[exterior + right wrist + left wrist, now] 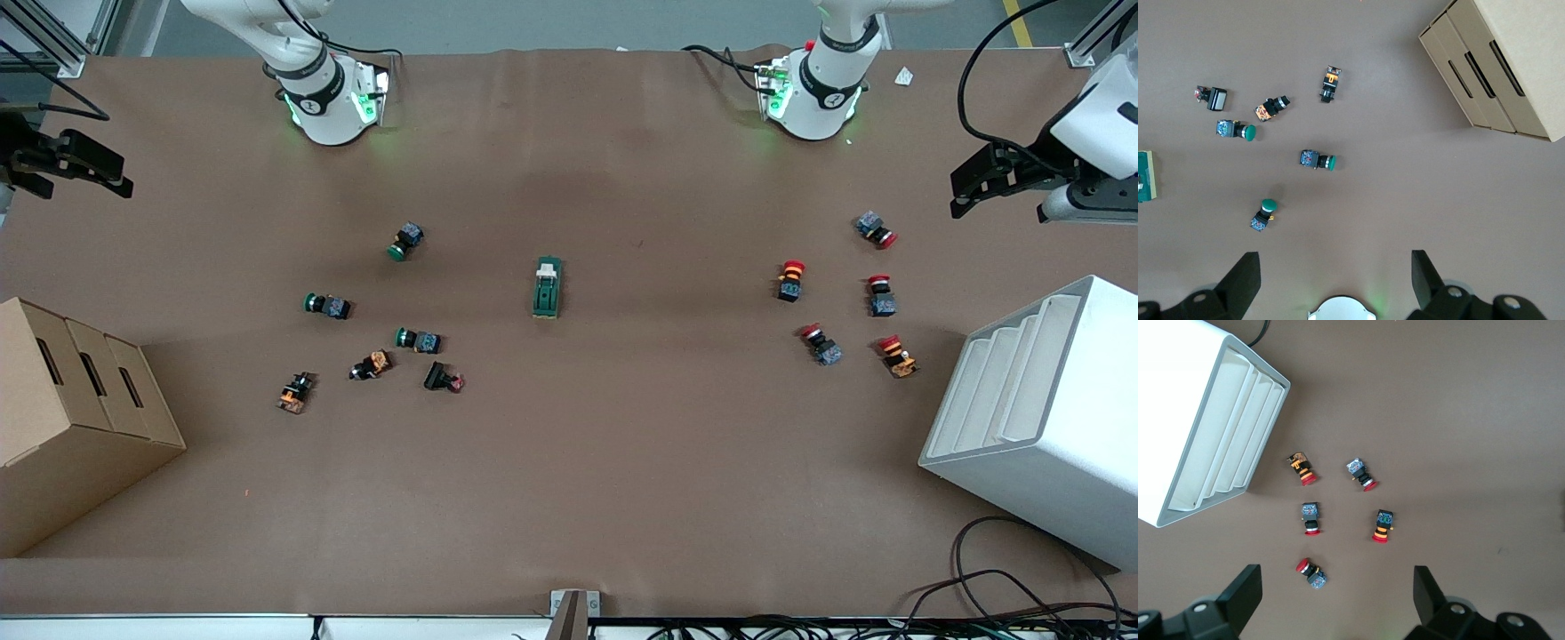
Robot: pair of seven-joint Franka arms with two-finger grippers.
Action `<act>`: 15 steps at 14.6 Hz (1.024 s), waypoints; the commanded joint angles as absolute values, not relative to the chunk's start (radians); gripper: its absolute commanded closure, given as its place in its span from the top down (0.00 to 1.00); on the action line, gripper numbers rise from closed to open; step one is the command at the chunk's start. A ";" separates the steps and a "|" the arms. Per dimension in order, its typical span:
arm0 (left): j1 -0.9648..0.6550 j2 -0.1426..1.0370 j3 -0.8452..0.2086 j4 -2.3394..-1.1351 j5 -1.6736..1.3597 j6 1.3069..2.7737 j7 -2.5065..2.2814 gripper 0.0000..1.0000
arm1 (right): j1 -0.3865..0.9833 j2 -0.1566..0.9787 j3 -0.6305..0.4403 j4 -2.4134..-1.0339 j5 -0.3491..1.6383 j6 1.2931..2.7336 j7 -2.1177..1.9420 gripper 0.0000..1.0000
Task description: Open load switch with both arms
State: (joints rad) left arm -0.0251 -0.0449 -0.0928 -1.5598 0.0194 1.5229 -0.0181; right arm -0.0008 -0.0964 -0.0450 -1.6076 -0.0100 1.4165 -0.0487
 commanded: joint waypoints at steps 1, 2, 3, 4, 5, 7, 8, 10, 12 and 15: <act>-0.021 -0.067 -0.101 -1.582 0.005 1.514 0.000 1.00 | -0.002 -0.126 -0.043 -1.634 0.006 1.416 -0.014 1.00; -0.020 -0.072 -0.101 -1.583 0.005 1.514 0.000 1.00 | -0.002 -0.126 -0.043 -1.634 0.006 1.416 -0.011 1.00; -0.020 -0.078 -0.101 -1.585 0.005 1.514 0.000 1.00 | -0.002 -0.126 -0.043 -1.632 0.006 1.417 -0.011 1.00; -0.020 -0.078 -0.101 -1.588 0.005 1.516 -0.002 1.00 | -0.002 -0.124 -0.043 -1.632 0.008 1.419 -0.012 1.00; -0.020 -0.080 -0.101 -1.592 0.003 1.516 -0.002 1.00 | -0.002 -0.124 -0.043 -1.632 0.008 1.422 -0.012 1.00; -0.014 -0.080 -0.101 -1.591 -0.021 1.516 -0.003 1.00 | -0.003 -0.124 -0.044 -1.632 0.012 1.427 -0.012 1.00; -0.012 -0.080 -0.100 -1.588 -0.025 1.514 -0.003 1.00 | -0.003 -0.124 -0.044 -1.634 0.012 1.425 -0.012 1.00; -0.012 -0.078 -0.094 -1.583 -0.023 1.514 -0.002 1.00 | -0.002 -0.124 -0.044 -1.634 0.014 1.424 -0.014 1.00; -0.012 -0.068 -0.091 -1.574 -0.018 1.514 0.002 1.00 | -0.002 -0.124 -0.043 -1.634 0.014 1.422 -0.014 1.00; -0.011 -0.055 -0.091 -1.559 -0.014 1.514 -0.002 1.00 | -0.002 -0.124 -0.044 -1.634 0.014 1.424 -0.015 1.00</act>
